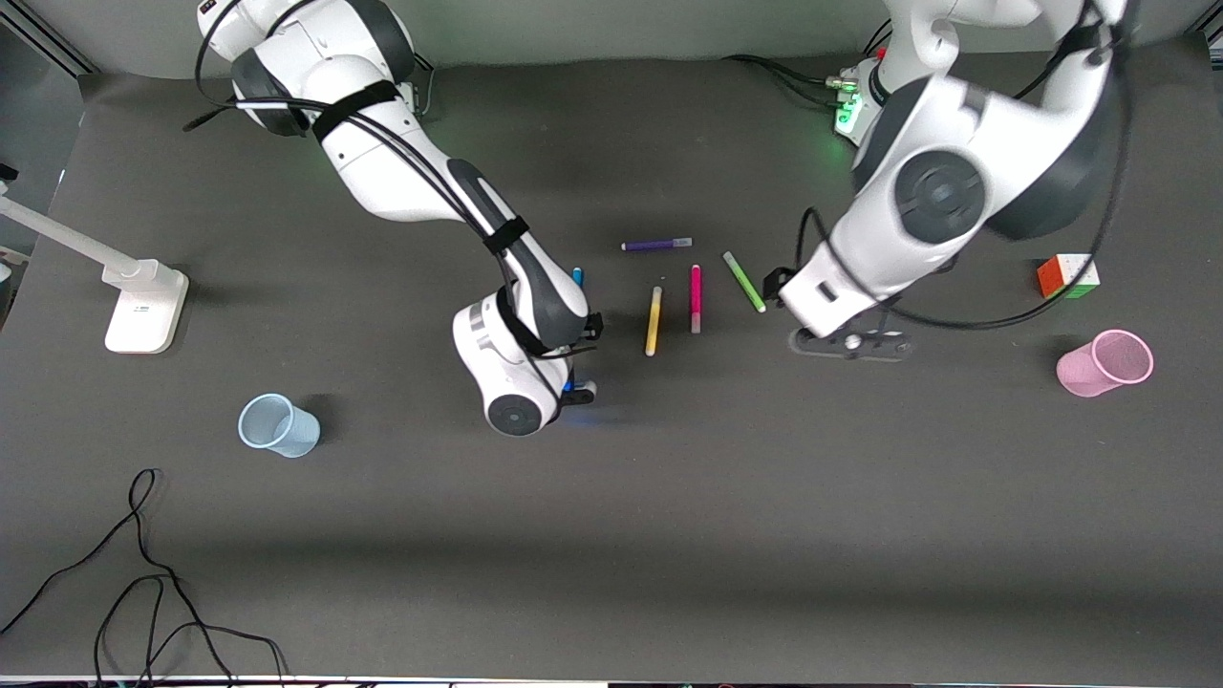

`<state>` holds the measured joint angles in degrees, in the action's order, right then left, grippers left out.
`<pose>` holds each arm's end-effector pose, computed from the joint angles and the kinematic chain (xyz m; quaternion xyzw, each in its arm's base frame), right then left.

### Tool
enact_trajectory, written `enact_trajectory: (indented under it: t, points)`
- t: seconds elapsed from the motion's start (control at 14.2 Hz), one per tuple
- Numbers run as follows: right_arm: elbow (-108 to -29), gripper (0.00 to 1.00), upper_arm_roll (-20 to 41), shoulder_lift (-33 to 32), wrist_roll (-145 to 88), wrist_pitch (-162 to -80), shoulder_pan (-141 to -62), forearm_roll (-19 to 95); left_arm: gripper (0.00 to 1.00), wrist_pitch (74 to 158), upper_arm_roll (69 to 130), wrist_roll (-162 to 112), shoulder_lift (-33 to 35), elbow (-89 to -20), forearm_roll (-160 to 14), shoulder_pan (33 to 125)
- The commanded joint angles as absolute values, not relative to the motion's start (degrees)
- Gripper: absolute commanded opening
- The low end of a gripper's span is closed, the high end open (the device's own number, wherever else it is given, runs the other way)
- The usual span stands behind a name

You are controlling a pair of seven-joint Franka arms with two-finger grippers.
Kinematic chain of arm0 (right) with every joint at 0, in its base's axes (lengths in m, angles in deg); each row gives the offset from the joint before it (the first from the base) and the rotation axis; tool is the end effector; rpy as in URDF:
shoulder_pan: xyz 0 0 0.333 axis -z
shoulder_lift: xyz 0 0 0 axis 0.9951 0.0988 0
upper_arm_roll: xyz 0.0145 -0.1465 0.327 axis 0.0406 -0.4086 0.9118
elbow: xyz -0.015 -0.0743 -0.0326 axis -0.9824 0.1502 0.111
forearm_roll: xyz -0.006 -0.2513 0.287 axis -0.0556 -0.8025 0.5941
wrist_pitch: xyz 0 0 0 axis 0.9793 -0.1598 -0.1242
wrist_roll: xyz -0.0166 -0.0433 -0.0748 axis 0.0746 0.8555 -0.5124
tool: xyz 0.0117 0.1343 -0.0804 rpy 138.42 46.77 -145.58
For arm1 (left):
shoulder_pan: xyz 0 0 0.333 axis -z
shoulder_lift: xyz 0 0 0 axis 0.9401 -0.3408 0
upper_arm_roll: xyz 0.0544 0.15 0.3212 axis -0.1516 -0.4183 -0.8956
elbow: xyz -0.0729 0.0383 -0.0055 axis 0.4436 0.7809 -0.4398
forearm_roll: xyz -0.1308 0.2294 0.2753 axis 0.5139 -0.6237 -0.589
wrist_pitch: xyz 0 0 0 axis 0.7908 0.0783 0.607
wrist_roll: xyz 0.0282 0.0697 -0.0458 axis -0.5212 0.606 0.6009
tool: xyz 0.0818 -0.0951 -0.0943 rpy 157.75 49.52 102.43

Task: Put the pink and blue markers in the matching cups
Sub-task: 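Reach the right gripper to the blue marker while the left gripper reaches the pink marker, then grasp the blue marker with the right gripper while the left gripper grasps pink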

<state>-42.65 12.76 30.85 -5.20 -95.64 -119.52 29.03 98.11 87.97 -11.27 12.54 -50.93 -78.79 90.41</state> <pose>0.5238 0.4260 0.1427 -0.9261 -0.0373 0.3717 0.0529 0.5371 -0.2756 0.4460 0.9941 -0.0519 -0.0955 0.0001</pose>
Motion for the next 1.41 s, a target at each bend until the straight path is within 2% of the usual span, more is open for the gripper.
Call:
enact_trajectory:
  t: [0.0, 0.07, 0.14, 0.35, 0.56, 0.77, 1.06, 1.34]
  points:
    - [-40.46, 0.62, 12.43, 33.06, -2.29, -96.39, -120.63, 29.52, 1.0, 104.93, 87.12, -10.41, 12.44, -56.75, -78.5, 92.39]
    - [-40.46, 0.41, 12.43, 33.67, -1.67, -96.4, -120.63, 29.26, 1.0, 108.8, 87.21, -10.32, 12.7, -59.83, -78.5, 92.48]
    - [-40.46, 0.0, 12.43, 33.85, -1.58, -96.4, -120.63, 29.17, 1.0, 111.97, 87.21, -10.32, 12.71, -62.3, -78.41, 93.18]
    - [-40.55, 0.0, 12.26, 33.77, -0.27, -96.31, -120.63, 28.91, 1.0, 119.89, 87.21, -4.81, 12.27, -67.23, -78.41, 96.52]
    - [-40.03, 0.0, 11.91, 32.81, 2.55, -96.4, -120.46, 27.94, 0.99, 124.2, 87.21, -4.17, 11.48, -70.74, -78.41, 98.11]
    - [-38.18, 0.0, 9.46, 27.46, 8.96, -96.31, -119.84, 26.28, 0.99, 130.53, 87.21, -4.08, 9.11, -74.7, -78.41, 99.16]
    - [-38.27, 0.0, 0.15, 16.83, 8.88, -96.48, -119.93, 23.11, 0.98, 135.9, 87.21, -0.23, 5.77, -76.56, -78.41, 102.05]
    - [-37.12, 0.0, -12.23, 10.84, 9.15, -101.39, -120.19, 15.21, 0.98, 138.1, 87.21, 3.03, 2.17, -76.47, -78.5, 104.78]
